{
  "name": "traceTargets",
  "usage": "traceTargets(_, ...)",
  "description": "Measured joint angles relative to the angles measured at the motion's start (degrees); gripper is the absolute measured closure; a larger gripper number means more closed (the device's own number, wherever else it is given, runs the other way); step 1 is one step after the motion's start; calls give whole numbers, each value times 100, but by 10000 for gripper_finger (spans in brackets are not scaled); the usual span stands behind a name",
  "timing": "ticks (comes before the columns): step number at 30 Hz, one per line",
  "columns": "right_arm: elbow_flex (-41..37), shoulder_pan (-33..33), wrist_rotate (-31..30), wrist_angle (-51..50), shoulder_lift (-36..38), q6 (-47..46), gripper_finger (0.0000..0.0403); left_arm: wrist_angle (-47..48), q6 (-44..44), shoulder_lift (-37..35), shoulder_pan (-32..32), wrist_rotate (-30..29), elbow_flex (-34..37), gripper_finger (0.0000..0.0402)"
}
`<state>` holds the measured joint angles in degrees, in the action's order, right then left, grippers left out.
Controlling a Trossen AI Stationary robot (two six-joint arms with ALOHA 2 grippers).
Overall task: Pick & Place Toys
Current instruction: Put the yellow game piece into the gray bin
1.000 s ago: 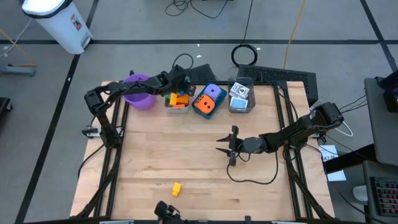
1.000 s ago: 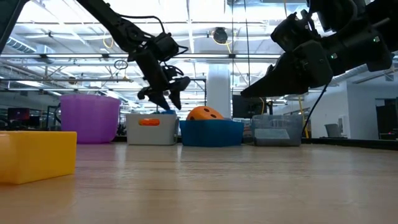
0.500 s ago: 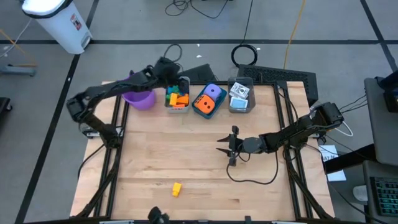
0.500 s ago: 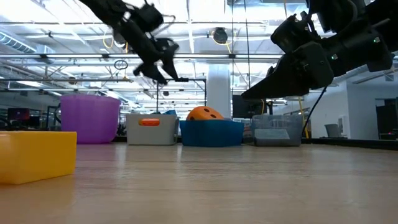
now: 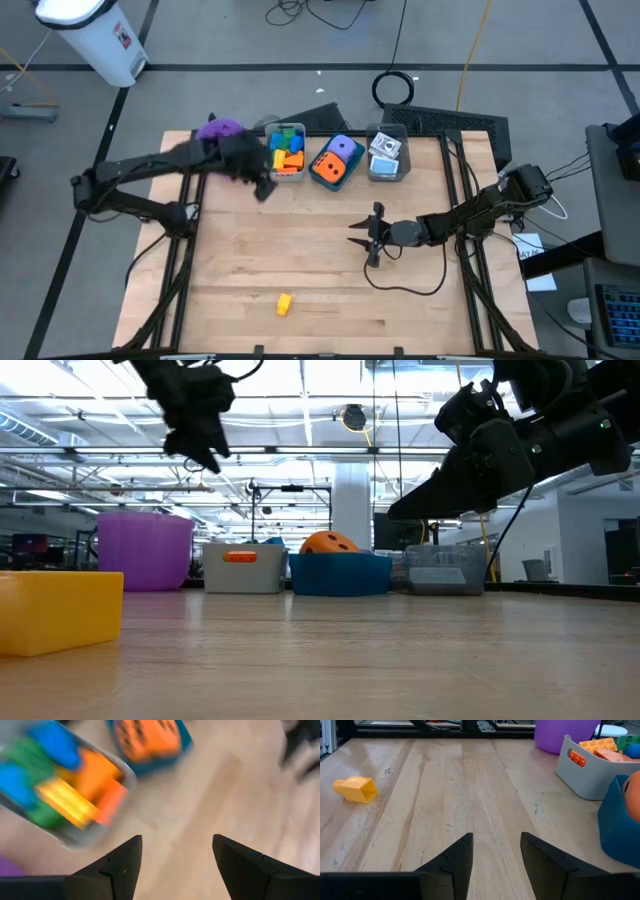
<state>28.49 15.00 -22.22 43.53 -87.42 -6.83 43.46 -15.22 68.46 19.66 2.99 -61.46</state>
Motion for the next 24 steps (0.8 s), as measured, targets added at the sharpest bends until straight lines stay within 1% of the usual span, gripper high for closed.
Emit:
traceTargets(4, 0, 0, 2, 0, 0, 4, 247, -178, -490, -71, -919, 7, 655, 151)
traceTargets(6, 0, 0, 4, -2, 0, 17, 247, -478, -847, -64, -1341, 20, 1040, 151)
traceTargets(10, 0, 0, 7, -2, 0, 112, 248, -1761, -1671, 91, -2126, 46, 1804, 151)
traceTargets(12, 0, 0, 9, -1, 0, 152, 248, -2364, -1929, 242, -2456, 207, 2066, 151)
traceTargets(14, 0, 0, 15, -2, 0, 151, 248, -2862, -2123, 429, -2768, 273, 2172, 151)
traceTargets(20, 0, -2, 13, -8, 0, 153, 248, -3592, -2556, 1225, -3515, 108, 2188, 151)
traceTargets(24, 2, 0, 13, -24, 0, 170, 248, -3971, -2873, 1794, -3772, 413, 2153, 151)
